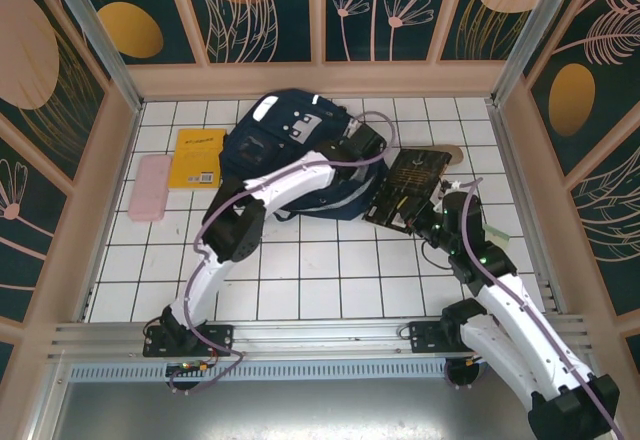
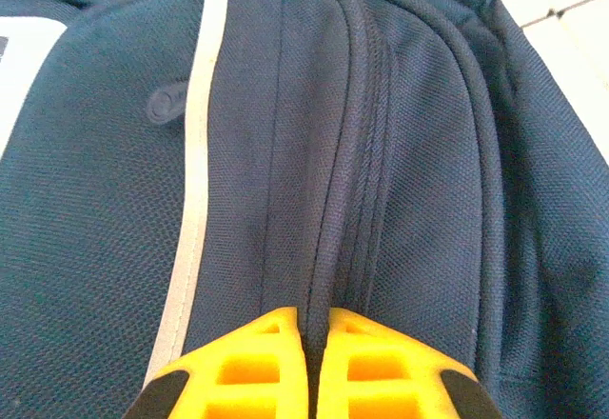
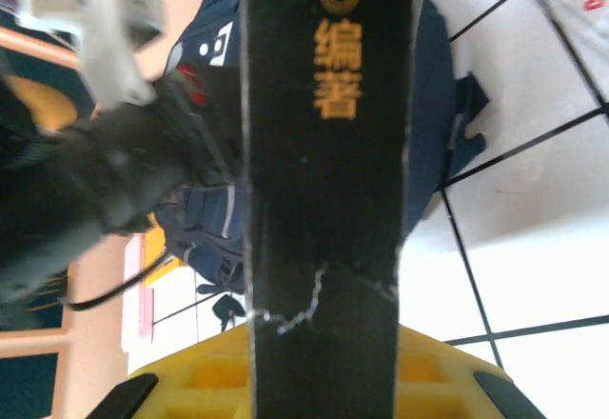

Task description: Pack books, pencil case, and school supplies into a backpack

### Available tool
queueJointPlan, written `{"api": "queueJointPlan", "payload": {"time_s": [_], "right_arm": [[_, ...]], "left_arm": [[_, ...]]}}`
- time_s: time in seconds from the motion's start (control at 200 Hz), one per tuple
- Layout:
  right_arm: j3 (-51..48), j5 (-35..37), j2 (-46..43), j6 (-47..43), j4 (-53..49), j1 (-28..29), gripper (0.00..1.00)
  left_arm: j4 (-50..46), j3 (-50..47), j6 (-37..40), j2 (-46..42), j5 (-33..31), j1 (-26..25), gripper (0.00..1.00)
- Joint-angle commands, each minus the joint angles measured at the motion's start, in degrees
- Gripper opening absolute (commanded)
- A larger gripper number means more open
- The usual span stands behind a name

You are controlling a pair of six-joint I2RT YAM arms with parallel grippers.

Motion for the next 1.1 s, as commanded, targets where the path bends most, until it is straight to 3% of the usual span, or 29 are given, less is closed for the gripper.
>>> {"api": "queueJointPlan", "payload": {"time_s": [0.0, 0.24, 0.44, 0.745, 1.096], "right_arm": [[0.7, -4.0, 0.5, 0.3, 11.3, -0.4, 0.0], [-1.2, -5.6, 1.7, 2.4, 21.7, -0.4, 0.0], [-2.9, -8.6, 9.5, 6.2, 36.0, -0.4, 0.0], [3.3, -10.3, 33.7, 11.8, 55.6, 2.1, 0.0], [21.5, -8.5, 61.7, 17.8, 69.4, 9.1, 0.0]], "left_arm": [[1.1, 2.1, -4.0, -9.8, 5.4, 2.4, 0.0], [3.0, 0.6, -6.2, -16.6, 15.0, 6.6, 0.0], [4.8, -0.4, -8.7, -20.4, 21.4, 9.4, 0.0], [6.8, 1.9, -13.2, -22.3, 29.4, 13.4, 0.0], [6.9, 4.6, -15.9, -21.7, 31.3, 14.8, 0.0]]}}
